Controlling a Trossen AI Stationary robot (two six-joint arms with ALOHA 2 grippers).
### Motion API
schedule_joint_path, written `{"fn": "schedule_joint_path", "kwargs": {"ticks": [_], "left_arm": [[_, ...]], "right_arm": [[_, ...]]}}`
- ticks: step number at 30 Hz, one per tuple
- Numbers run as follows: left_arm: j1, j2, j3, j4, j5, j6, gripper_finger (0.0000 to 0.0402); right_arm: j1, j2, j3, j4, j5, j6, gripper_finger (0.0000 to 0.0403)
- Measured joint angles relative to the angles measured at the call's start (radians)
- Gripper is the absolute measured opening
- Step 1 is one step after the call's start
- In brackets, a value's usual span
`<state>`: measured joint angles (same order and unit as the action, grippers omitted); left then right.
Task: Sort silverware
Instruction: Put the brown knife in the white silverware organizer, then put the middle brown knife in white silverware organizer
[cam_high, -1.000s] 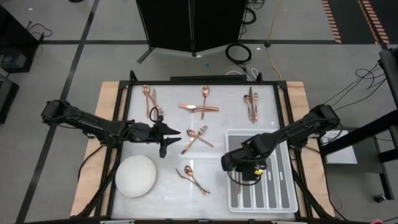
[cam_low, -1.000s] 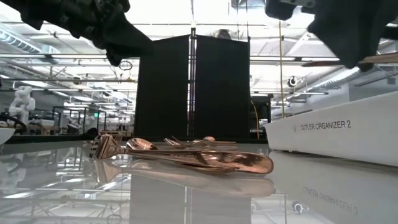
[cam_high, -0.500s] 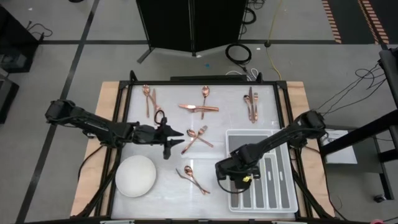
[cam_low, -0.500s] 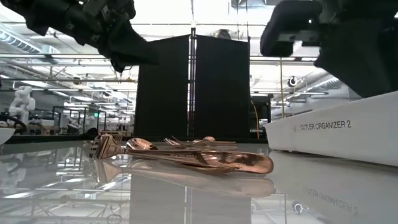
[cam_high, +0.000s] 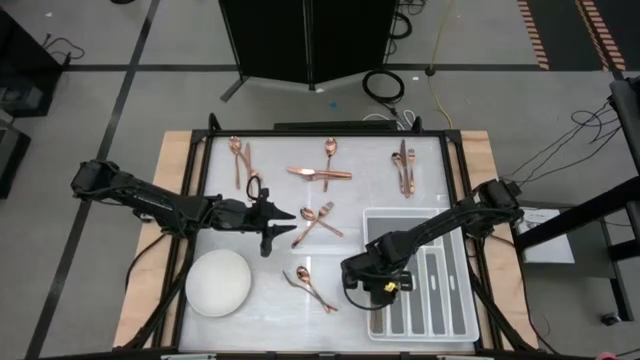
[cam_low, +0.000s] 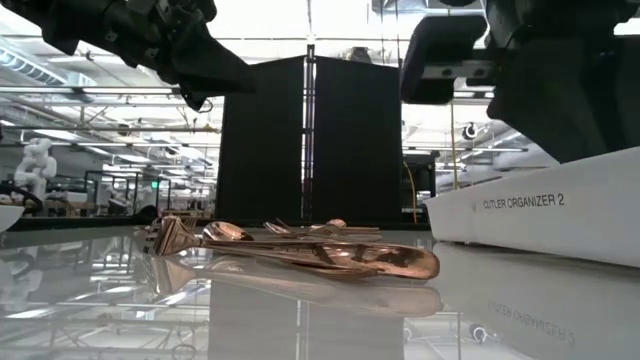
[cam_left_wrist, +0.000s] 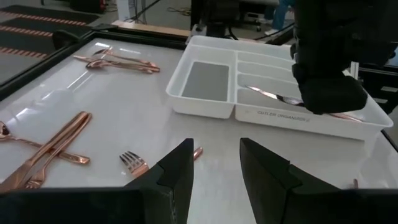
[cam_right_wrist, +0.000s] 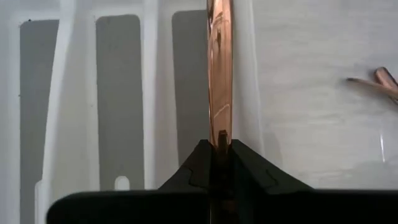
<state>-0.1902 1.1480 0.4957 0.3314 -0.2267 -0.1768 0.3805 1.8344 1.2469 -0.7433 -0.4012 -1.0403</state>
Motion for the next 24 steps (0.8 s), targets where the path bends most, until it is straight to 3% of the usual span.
{"fn": "schedule_joint_path", "kwargs": {"ticks": [15, 24], "left_arm": [[-0.001, 0.000, 0.000, 0.004, 0.028, -0.001, 0.0130], [0.000, 0.000, 0.000, 0.011, 0.040, 0.001, 0.0130]], "right_arm": [[0.004, 0.001, -0.010, 0.015, -0.014, 0.007, 0.0075], [0.013, -0.058, 0.026, -0.065, 0.192, 0.154, 0.0080]]}}
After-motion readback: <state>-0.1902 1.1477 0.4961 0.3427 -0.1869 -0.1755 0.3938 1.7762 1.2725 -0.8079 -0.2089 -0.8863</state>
